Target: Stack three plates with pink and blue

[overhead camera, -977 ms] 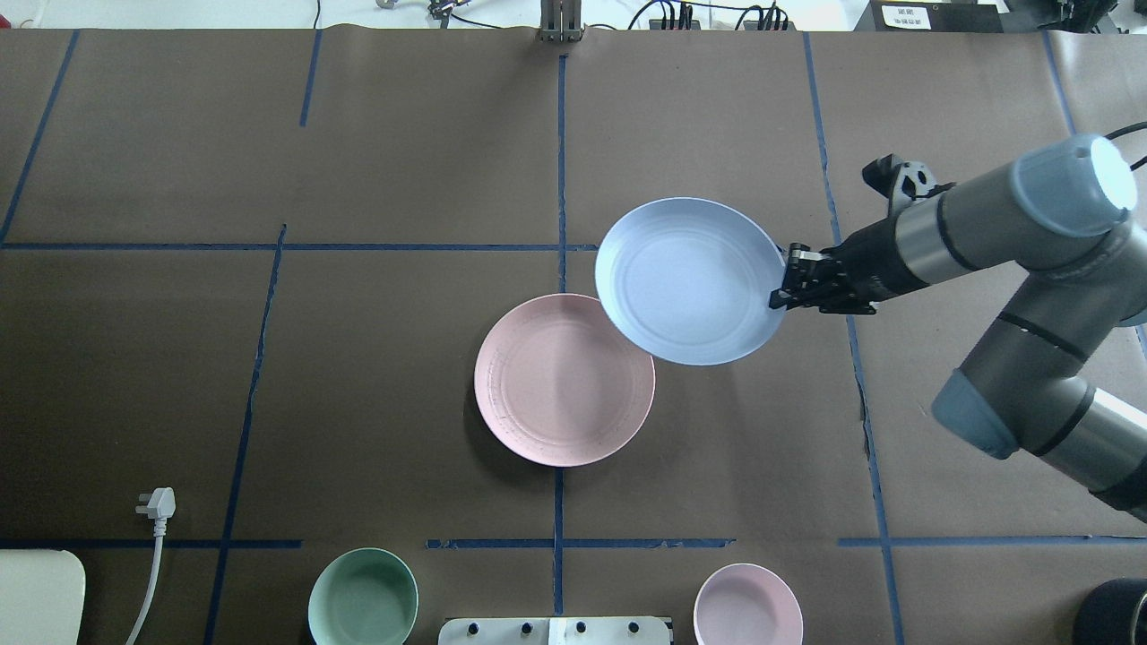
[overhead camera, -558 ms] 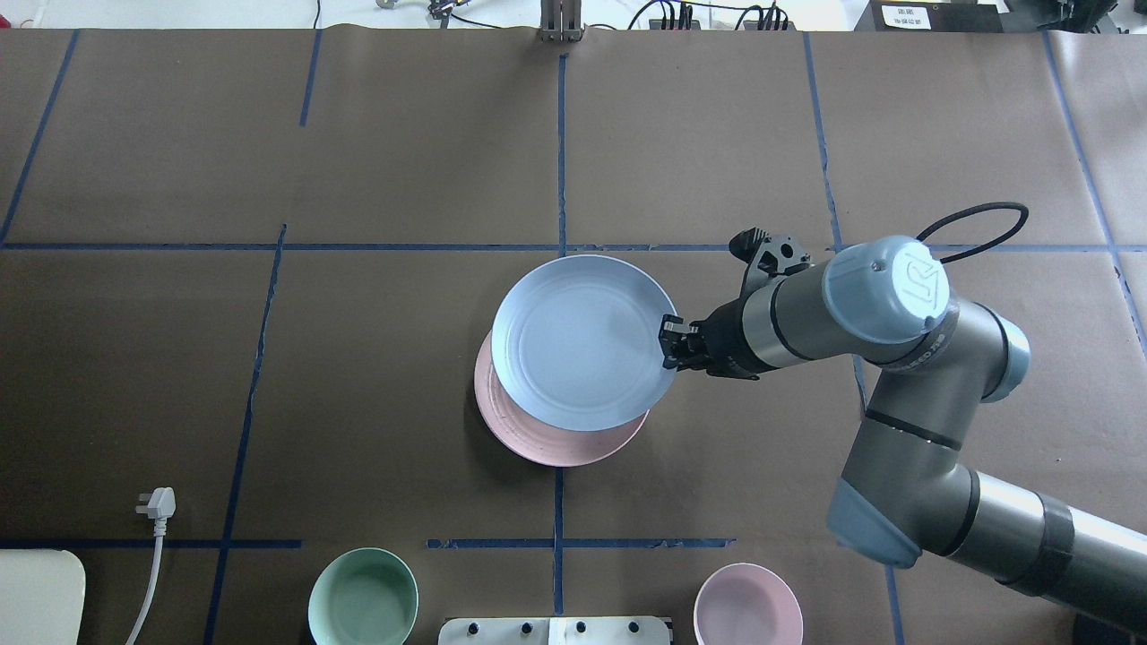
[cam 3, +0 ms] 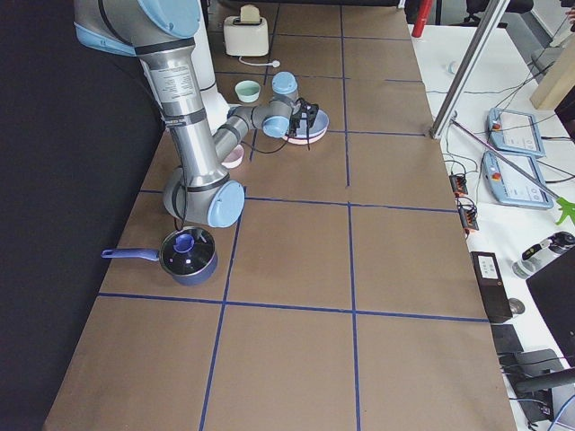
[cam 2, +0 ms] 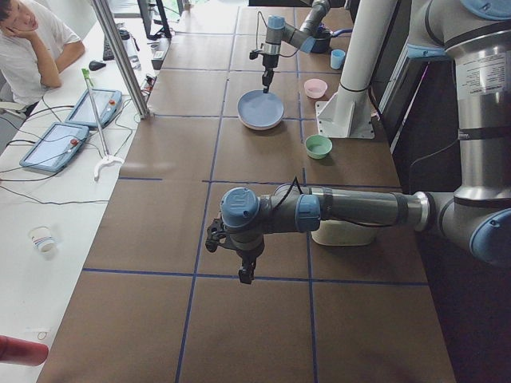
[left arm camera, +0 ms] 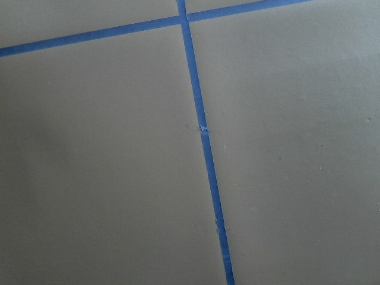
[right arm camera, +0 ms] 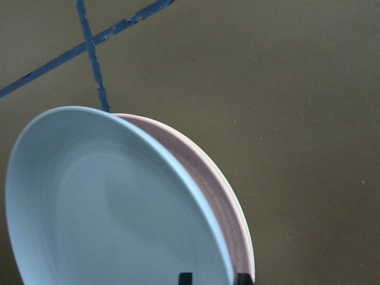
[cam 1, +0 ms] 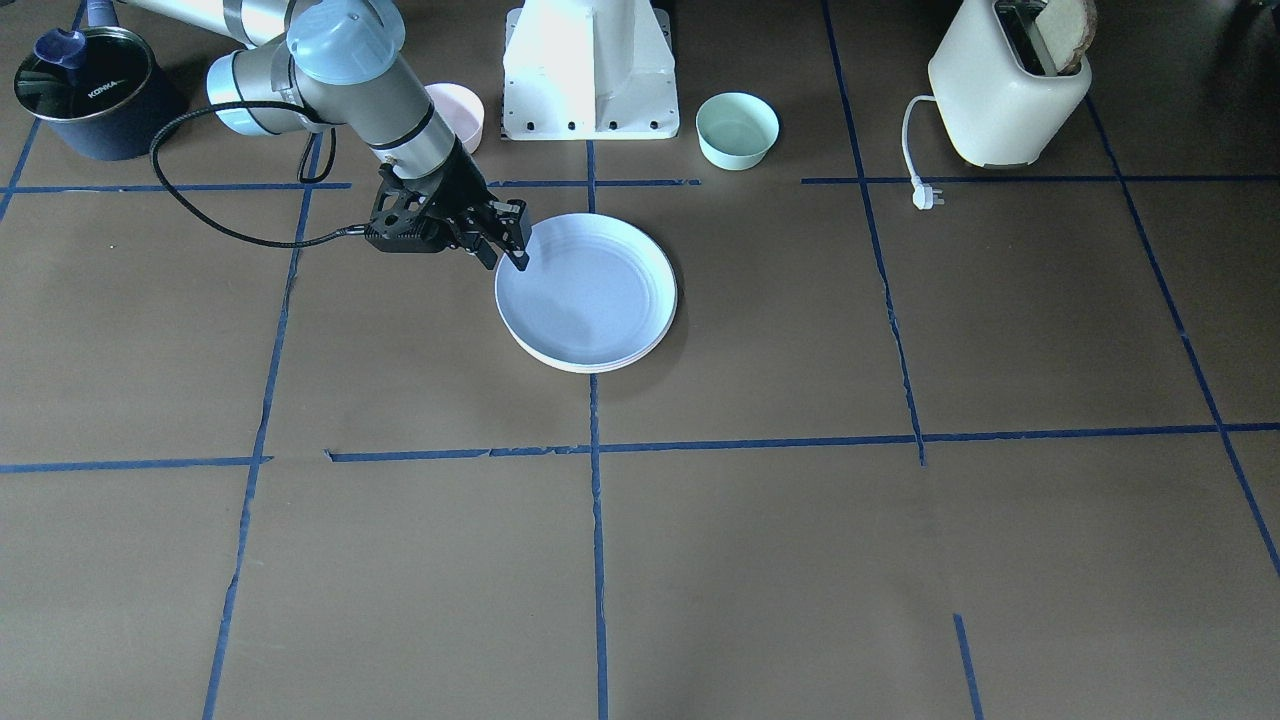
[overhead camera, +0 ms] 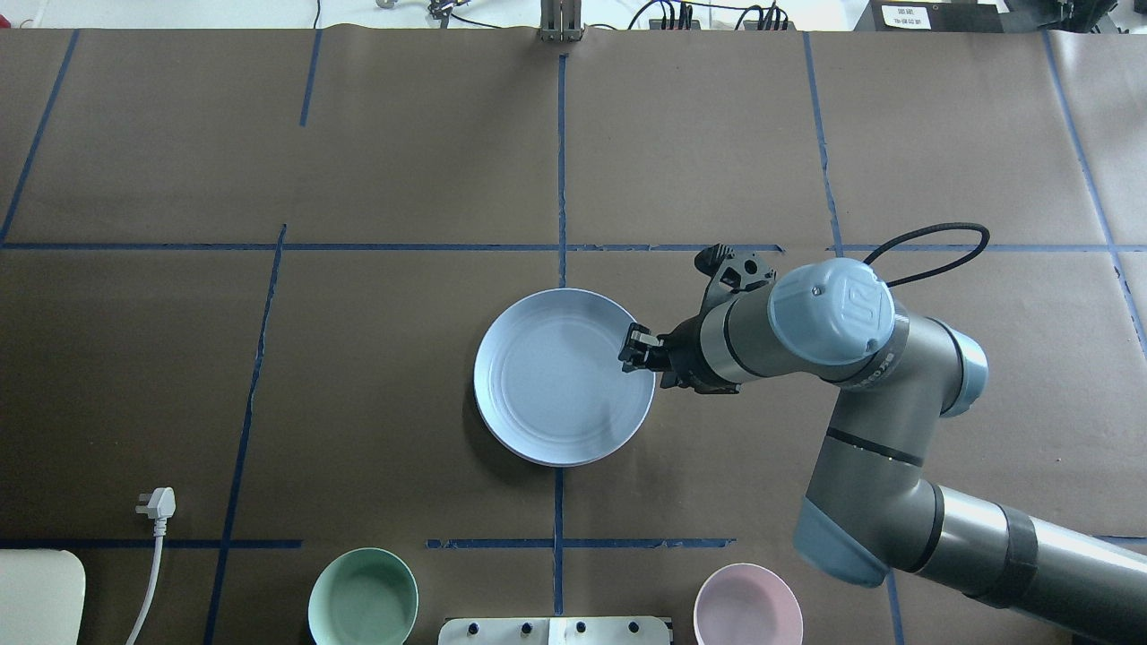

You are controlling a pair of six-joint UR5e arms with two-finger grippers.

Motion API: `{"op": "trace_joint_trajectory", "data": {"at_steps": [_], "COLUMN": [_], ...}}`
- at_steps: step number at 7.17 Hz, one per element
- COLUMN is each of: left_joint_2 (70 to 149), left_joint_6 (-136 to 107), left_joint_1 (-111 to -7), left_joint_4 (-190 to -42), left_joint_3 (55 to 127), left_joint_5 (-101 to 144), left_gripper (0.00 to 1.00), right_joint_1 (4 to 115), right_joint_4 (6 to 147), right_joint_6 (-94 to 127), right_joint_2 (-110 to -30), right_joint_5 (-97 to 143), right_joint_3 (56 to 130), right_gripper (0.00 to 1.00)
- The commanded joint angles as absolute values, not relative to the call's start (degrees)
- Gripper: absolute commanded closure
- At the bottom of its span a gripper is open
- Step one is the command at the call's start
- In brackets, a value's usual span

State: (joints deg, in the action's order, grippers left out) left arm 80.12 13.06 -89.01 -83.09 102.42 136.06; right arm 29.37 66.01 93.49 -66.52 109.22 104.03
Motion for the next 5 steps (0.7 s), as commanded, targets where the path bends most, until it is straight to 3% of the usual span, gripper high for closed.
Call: {"op": "trace_joint_trajectory", "data": {"at_steps": [1,3,5], "left_joint_2": [80.95,81.04,81.04], "left_joint_6": [13.36,13.09,13.18], "left_joint_1": [-88.95,-89.03,-89.12], "left_joint_4": [-83.06,-83.75,-83.41], "left_joint_3": [101.69,101.52,101.61], "left_joint_5": [135.88,135.7,135.18], "left_gripper": [0.0,0.0,0.0], "right_joint_1": [39.66,51.18,66.02], "right_joint_4": [73.61,85.72,89.38], "right_joint_6": [82.35,60.5,31.61], "right_joint_2": [-66.44,-67.06,-73.96], "right_joint_5": [121.22,127.07,132.51], "right_joint_3": [103.8,101.88,97.06], "right_gripper": [0.0,0.0,0.0]}}
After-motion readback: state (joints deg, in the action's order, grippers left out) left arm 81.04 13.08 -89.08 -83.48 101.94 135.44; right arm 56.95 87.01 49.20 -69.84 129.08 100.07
